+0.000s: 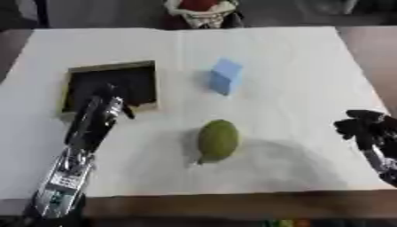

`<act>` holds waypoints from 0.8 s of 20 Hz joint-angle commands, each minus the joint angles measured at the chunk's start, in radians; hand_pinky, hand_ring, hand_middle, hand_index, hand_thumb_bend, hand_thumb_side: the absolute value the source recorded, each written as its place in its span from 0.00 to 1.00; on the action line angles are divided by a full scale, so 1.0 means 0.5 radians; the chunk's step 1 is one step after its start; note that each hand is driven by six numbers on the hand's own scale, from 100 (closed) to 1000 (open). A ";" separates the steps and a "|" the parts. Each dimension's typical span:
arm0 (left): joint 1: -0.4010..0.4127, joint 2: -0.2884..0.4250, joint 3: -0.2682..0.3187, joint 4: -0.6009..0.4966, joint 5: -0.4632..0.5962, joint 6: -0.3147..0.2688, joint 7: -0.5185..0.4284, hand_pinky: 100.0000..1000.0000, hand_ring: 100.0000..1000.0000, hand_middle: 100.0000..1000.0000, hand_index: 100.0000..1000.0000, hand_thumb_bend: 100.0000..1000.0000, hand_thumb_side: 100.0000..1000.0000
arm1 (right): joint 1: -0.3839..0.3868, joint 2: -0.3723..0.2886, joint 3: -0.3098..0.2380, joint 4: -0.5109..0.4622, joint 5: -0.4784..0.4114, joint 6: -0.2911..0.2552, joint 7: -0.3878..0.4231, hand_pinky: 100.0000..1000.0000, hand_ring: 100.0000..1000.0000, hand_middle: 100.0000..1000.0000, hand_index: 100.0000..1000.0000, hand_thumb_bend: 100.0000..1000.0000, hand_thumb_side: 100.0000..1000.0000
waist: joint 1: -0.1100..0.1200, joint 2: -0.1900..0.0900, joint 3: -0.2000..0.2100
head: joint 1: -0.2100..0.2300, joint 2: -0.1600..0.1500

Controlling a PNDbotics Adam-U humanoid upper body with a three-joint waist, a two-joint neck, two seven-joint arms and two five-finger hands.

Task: Pick up objects on the table and place them in the box.

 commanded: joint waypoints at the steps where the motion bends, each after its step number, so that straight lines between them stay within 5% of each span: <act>1: -0.015 0.022 0.011 -0.035 -0.003 -0.003 -0.008 0.34 0.51 0.54 0.77 0.00 0.79 | -0.017 -0.024 -0.019 -0.024 -0.003 -0.005 0.004 0.73 0.74 0.45 0.80 0.00 0.41 | -0.003 -0.022 -0.003 | 0.006 0.010; 16: -0.019 0.039 0.002 -0.057 -0.076 -0.046 -0.108 0.38 0.57 0.59 0.81 0.00 0.75 | -0.016 -0.022 -0.019 -0.025 -0.004 -0.003 0.003 0.73 0.74 0.45 0.80 0.00 0.41 | 0.002 -0.021 -0.011 | 0.011 0.010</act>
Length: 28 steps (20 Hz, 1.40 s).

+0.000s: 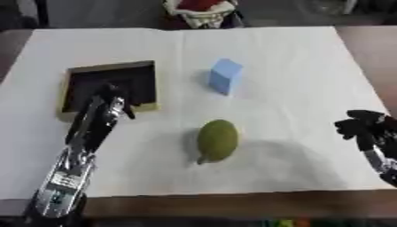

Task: Pick up objects on the table and place them in the box.

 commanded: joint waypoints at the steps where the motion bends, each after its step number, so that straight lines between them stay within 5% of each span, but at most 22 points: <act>1: -0.022 0.048 0.000 -0.059 -0.077 -0.038 -0.098 0.40 0.59 0.62 0.83 0.00 0.73 | -0.016 -0.022 -0.019 -0.024 -0.003 -0.002 0.003 0.73 0.74 0.45 0.80 0.00 0.41 | 0.001 -0.022 -0.002 | 0.006 0.010; 9: -0.171 0.289 -0.119 -0.126 -0.237 -0.172 -0.459 0.48 0.66 0.69 0.86 0.00 0.54 | -0.013 -0.029 -0.010 -0.021 -0.003 -0.002 0.011 0.73 0.74 0.45 0.80 0.00 0.41 | 0.008 -0.032 -0.012 | 0.005 0.010; 18: -0.608 0.694 -0.405 -0.149 -0.376 -0.283 -0.775 0.58 0.69 0.73 0.89 0.00 0.37 | -0.013 -0.039 0.029 -0.016 -0.007 -0.009 0.068 0.74 0.75 0.45 0.80 0.00 0.41 | 0.009 -0.046 -0.027 | -0.004 0.010; 24: -0.825 0.882 -0.543 -0.101 -0.437 -0.465 -0.955 0.66 0.70 0.74 0.89 0.02 0.20 | -0.017 -0.046 0.059 -0.021 0.007 -0.032 0.200 0.74 0.75 0.45 0.80 0.00 0.41 | 0.011 -0.047 -0.043 | -0.009 0.010; 28: -0.925 0.980 -0.619 -0.070 -0.431 -0.624 -1.097 0.70 0.71 0.75 0.89 0.07 0.25 | -0.017 -0.053 0.064 -0.040 0.056 -0.071 0.295 0.75 0.76 0.45 0.79 0.00 0.41 | 0.014 -0.046 -0.051 | -0.008 0.010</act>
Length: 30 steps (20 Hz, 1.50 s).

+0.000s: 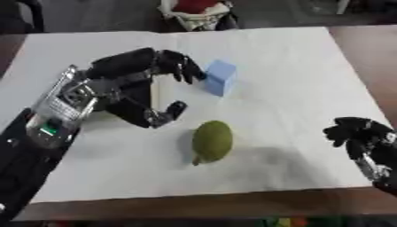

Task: Pick up objects on the table and place them in the box.

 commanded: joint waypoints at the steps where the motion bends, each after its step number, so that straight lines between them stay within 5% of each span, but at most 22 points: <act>1: -0.075 0.114 -0.033 0.016 0.009 -0.120 -0.104 0.71 0.71 0.75 0.89 0.07 0.23 | -0.021 -0.047 0.002 -0.046 0.047 -0.041 0.082 0.75 0.77 0.45 0.79 0.00 0.41 | 0.001 -0.028 -0.004 | 0.000 0.010; 9: -0.197 0.085 -0.121 0.128 -0.002 -0.231 -0.166 0.72 0.71 0.75 0.89 0.10 0.26 | -0.056 -0.051 0.061 -0.061 0.000 -0.099 0.262 0.76 0.78 0.49 0.81 0.00 0.41 | -0.001 -0.030 -0.012 | 0.007 0.010; 19: -0.312 -0.011 -0.269 0.380 -0.130 -0.388 -0.233 0.74 0.72 0.76 0.89 0.26 0.39 | -0.124 -0.053 0.157 -0.077 -0.089 -0.076 0.368 0.76 0.78 0.50 0.81 0.00 0.41 | -0.003 -0.032 -0.024 | 0.011 0.010; 30: -0.335 -0.113 -0.363 0.642 -0.155 -0.549 -0.502 0.71 0.71 0.73 0.88 0.27 0.50 | -0.130 -0.052 0.180 -0.070 -0.120 -0.059 0.395 0.76 0.78 0.50 0.81 0.00 0.41 | -0.008 -0.030 -0.028 | 0.021 0.010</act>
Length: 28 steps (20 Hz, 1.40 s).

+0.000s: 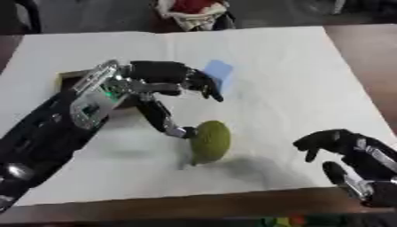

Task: Pick up objects on the table and place them in the box.

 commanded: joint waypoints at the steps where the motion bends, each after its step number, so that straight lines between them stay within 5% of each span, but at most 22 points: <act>1: -0.039 -0.002 -0.009 0.058 0.009 -0.512 -0.558 0.70 0.70 0.73 0.87 0.27 0.52 | -0.025 -0.039 -0.004 -0.037 -0.026 0.002 0.004 0.76 0.78 0.50 0.81 0.00 0.41 | -0.006 -0.030 -0.003 | 0.009 0.010; 15: -0.031 -0.072 -0.107 0.330 -0.032 -0.561 -0.574 0.63 0.61 0.62 0.77 0.19 0.54 | -0.023 -0.036 -0.003 -0.025 -0.025 0.014 -0.004 0.76 0.78 0.49 0.81 0.00 0.41 | -0.001 -0.028 -0.011 | 0.013 0.010; 24: -0.025 -0.105 -0.082 0.408 -0.070 -0.584 -0.574 0.59 0.52 0.50 0.68 0.14 0.44 | -0.024 -0.038 -0.006 -0.020 -0.016 0.012 -0.018 0.76 0.78 0.49 0.81 0.00 0.41 | 0.001 -0.028 -0.009 | 0.009 0.010; 28: -0.027 -0.113 -0.046 0.406 -0.057 -0.574 -0.574 0.55 0.48 0.45 0.64 0.12 0.32 | -0.025 -0.039 -0.010 -0.021 -0.010 0.010 -0.025 0.76 0.78 0.49 0.80 0.00 0.41 | 0.000 -0.028 -0.007 | 0.008 0.010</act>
